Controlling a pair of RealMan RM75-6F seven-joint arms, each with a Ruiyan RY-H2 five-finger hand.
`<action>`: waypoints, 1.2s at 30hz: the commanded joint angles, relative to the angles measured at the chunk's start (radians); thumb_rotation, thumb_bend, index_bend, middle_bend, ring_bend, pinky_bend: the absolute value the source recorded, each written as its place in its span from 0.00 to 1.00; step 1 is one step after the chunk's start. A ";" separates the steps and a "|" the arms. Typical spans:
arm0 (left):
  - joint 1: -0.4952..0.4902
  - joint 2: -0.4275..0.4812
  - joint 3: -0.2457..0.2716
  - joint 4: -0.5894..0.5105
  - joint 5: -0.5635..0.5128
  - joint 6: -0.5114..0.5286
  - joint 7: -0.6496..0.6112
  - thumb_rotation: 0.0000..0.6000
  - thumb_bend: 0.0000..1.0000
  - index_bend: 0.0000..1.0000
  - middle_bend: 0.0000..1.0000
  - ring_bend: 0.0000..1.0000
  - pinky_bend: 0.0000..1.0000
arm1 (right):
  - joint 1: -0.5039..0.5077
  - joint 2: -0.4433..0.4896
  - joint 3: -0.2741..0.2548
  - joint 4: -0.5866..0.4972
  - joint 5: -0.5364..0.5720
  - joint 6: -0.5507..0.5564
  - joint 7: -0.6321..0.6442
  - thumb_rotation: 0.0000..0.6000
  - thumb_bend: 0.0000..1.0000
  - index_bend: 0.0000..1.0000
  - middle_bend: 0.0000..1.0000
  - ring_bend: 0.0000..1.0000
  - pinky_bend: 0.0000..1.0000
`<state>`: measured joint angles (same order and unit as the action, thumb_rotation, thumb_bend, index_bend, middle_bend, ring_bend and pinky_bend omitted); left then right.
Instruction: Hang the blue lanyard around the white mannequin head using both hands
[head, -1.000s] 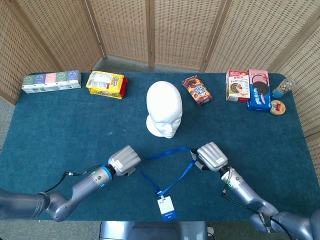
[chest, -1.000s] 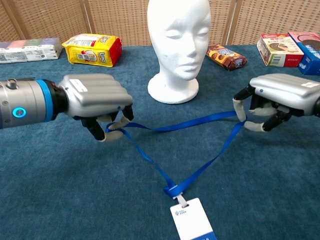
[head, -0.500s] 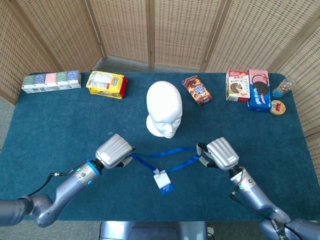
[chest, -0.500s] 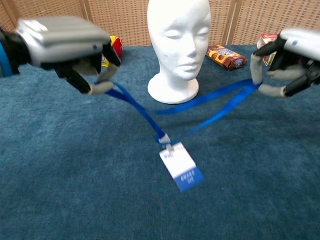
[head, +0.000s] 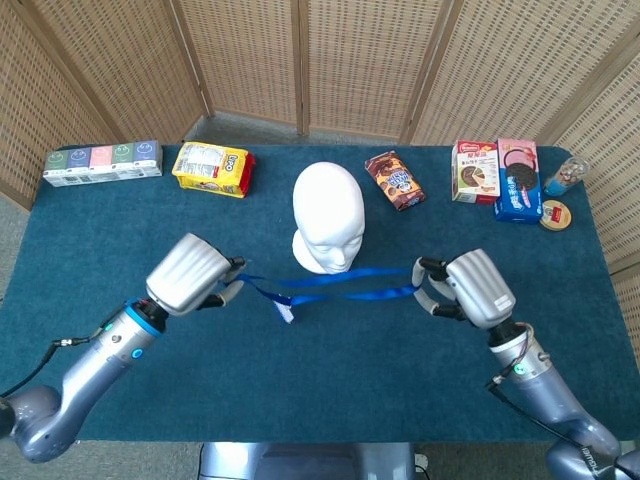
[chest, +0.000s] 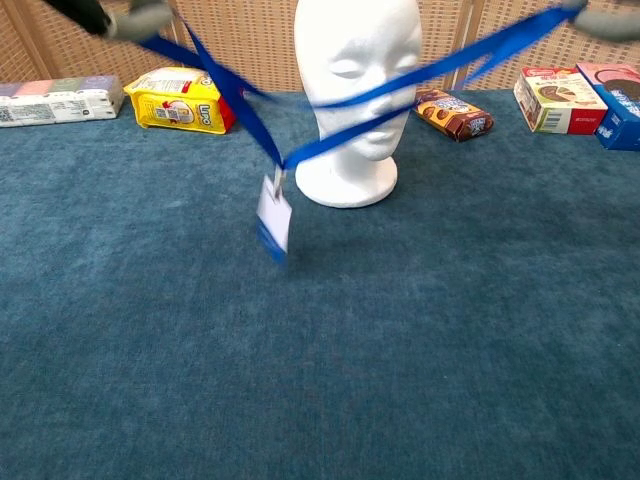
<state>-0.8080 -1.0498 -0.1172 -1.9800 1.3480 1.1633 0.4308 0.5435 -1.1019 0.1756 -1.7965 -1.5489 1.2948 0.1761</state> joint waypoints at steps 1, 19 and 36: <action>0.008 0.044 -0.035 -0.019 -0.017 0.003 -0.026 0.84 0.47 0.68 1.00 1.00 1.00 | 0.017 0.050 0.040 -0.044 0.035 -0.023 0.016 1.00 0.46 0.78 1.00 1.00 1.00; -0.020 0.091 -0.144 0.018 -0.112 -0.047 -0.061 0.84 0.47 0.68 1.00 1.00 1.00 | 0.117 0.137 0.182 -0.083 0.211 -0.158 0.032 1.00 0.46 0.78 1.00 1.00 1.00; -0.110 0.080 -0.222 0.064 -0.218 -0.122 -0.027 0.84 0.47 0.68 1.00 1.00 1.00 | 0.239 0.106 0.258 -0.015 0.351 -0.274 -0.014 1.00 0.46 0.78 1.00 1.00 1.00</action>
<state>-0.9130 -0.9670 -0.3348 -1.9213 1.1354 1.0432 0.4017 0.7769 -0.9925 0.4286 -1.8164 -1.2025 1.0246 0.1648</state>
